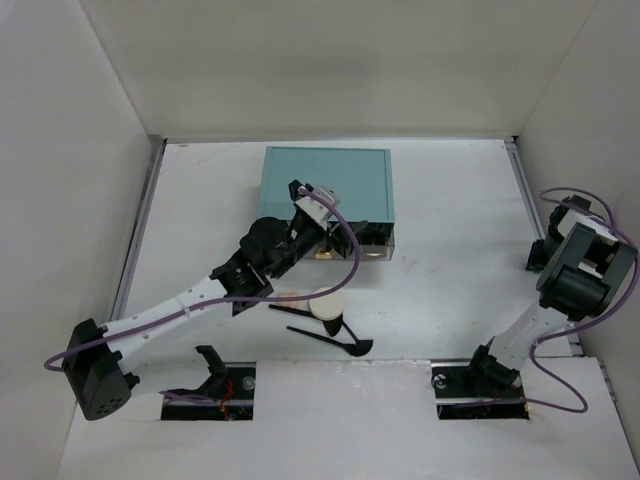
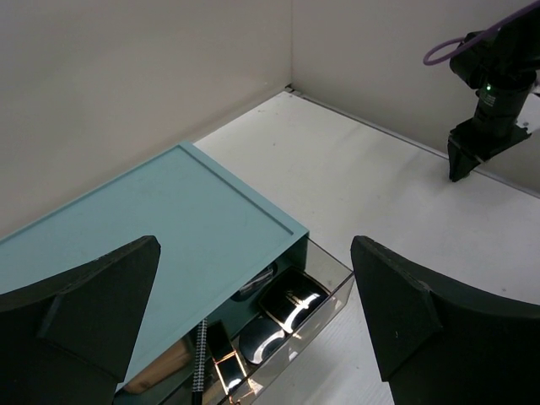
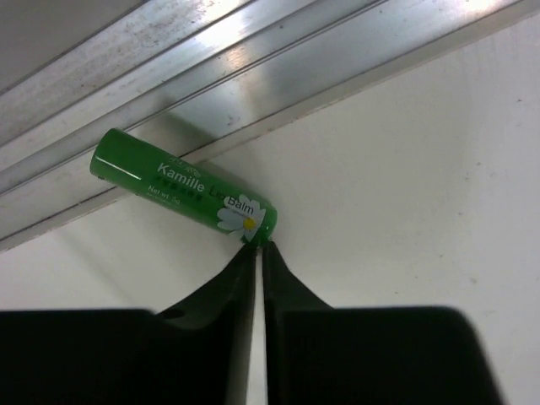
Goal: Organize the makeup
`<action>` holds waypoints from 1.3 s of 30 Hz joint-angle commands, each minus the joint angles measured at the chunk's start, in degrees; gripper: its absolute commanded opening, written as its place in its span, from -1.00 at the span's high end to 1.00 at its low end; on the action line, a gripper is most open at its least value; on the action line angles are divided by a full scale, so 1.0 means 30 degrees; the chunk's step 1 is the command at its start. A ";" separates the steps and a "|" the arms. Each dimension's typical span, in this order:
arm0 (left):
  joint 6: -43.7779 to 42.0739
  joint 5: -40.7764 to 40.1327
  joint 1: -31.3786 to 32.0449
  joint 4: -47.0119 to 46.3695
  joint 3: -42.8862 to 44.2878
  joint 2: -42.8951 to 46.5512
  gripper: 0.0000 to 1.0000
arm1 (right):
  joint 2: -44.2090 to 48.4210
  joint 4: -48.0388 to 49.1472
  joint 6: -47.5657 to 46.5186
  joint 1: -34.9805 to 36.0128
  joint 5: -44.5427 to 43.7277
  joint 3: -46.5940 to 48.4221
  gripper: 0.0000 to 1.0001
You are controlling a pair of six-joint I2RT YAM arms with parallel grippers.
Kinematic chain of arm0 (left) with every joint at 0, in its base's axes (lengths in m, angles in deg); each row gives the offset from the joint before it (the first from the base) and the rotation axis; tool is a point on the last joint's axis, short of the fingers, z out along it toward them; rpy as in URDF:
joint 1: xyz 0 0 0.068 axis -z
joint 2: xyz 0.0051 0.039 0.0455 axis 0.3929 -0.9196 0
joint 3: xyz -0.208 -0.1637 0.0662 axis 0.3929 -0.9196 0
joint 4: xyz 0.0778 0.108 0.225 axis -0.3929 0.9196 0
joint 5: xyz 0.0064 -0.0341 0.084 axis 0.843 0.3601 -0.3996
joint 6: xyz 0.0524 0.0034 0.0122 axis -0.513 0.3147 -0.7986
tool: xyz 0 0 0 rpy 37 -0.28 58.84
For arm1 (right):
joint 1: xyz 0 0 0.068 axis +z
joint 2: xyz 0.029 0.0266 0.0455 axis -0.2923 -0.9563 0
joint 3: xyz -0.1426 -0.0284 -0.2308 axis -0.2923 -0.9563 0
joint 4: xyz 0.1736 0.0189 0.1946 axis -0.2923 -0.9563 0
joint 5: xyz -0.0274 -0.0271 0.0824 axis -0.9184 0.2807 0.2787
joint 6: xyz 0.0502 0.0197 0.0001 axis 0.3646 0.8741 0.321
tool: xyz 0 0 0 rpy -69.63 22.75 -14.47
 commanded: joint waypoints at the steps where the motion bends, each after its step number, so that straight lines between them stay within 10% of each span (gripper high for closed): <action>1: 0.0212 -0.0098 -0.0102 -0.0587 -0.0146 0.0537 -1.00 | -0.0458 0.0442 -0.0235 -0.0161 -0.0653 0.0161 0.82; 10: 0.0212 -0.0156 -0.0102 -0.0674 -0.0438 0.0713 -1.00 | -0.0199 0.0004 -0.3339 0.1302 -0.2700 0.1158 0.60; 27: 0.0270 -0.0127 0.0249 -0.1554 -0.0848 0.0712 -1.00 | 0.1449 0.0824 -1.0487 0.2126 -0.5488 0.1712 -0.73; 39: 0.0270 -0.0332 0.0162 -0.1670 -0.1200 0.1065 -1.00 | -0.1249 0.2140 -1.3095 0.0983 -0.3439 0.2037 -0.43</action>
